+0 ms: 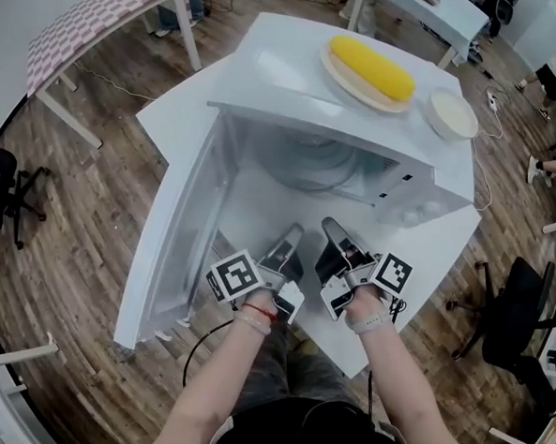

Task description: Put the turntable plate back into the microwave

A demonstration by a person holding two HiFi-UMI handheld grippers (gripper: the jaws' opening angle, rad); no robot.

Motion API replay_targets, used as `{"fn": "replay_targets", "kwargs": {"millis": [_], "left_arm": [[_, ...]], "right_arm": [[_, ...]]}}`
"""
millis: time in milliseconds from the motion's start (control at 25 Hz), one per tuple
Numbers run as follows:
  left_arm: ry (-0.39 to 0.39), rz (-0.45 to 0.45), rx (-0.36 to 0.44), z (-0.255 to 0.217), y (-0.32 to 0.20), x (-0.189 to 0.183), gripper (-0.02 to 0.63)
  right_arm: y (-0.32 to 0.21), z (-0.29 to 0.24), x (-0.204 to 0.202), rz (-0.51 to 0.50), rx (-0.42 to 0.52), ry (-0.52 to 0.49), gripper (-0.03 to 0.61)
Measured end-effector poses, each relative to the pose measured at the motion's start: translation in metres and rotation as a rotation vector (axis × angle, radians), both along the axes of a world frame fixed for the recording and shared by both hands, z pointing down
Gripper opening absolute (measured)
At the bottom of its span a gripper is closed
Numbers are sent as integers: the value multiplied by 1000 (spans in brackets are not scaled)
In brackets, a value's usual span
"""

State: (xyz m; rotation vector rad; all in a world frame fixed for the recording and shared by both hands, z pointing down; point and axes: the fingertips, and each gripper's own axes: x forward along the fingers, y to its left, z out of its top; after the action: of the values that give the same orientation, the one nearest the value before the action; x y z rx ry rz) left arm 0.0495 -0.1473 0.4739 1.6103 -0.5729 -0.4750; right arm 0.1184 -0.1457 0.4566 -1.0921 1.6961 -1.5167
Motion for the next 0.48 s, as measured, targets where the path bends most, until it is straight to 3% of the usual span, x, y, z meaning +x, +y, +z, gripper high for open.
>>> {"fn": "replay_targets", "kwargs": {"millis": [480], "left_arm": [[-89,68,111,-29,53,0,12]], "right_arm": [[52,-25,-6,-92,30,35,20]]}}
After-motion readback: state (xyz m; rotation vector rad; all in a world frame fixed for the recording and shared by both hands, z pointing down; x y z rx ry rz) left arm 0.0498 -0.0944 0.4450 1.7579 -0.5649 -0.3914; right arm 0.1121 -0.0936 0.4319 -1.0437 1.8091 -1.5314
